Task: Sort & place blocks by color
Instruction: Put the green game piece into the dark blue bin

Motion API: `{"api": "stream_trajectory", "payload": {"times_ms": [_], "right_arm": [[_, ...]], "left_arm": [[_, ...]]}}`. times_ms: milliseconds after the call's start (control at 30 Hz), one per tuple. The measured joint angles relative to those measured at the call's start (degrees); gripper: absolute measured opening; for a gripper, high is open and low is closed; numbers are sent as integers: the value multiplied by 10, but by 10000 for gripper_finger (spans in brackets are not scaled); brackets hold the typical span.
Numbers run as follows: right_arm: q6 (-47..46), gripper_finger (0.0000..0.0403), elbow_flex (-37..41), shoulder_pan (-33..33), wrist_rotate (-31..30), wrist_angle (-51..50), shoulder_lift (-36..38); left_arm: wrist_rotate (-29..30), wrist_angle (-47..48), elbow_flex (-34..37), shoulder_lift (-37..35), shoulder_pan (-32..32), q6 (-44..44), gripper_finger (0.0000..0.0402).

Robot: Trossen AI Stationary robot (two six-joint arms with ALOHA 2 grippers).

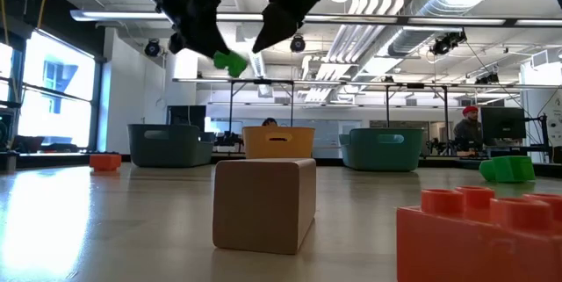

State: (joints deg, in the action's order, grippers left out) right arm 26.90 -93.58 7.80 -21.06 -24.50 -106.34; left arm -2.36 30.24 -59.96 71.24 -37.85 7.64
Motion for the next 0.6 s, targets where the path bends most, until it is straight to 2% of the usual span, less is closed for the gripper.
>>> {"api": "stream_trajectory", "payload": {"times_ms": [167,267,433,600], "right_arm": [[-67,192,0,-7,7,-56,0],[-105,193,0,-9,47,-90,0],[-204,194,0,-9,158,-113,0],[-288,194,0,-9,183,-117,-1]], "left_arm": [[116,55,0,0,0,-34,110],[155,79,0,0,-1,-38,110],[161,97,0,8,-20,-38,110],[157,100,11,36,-46,-46,110]]}}
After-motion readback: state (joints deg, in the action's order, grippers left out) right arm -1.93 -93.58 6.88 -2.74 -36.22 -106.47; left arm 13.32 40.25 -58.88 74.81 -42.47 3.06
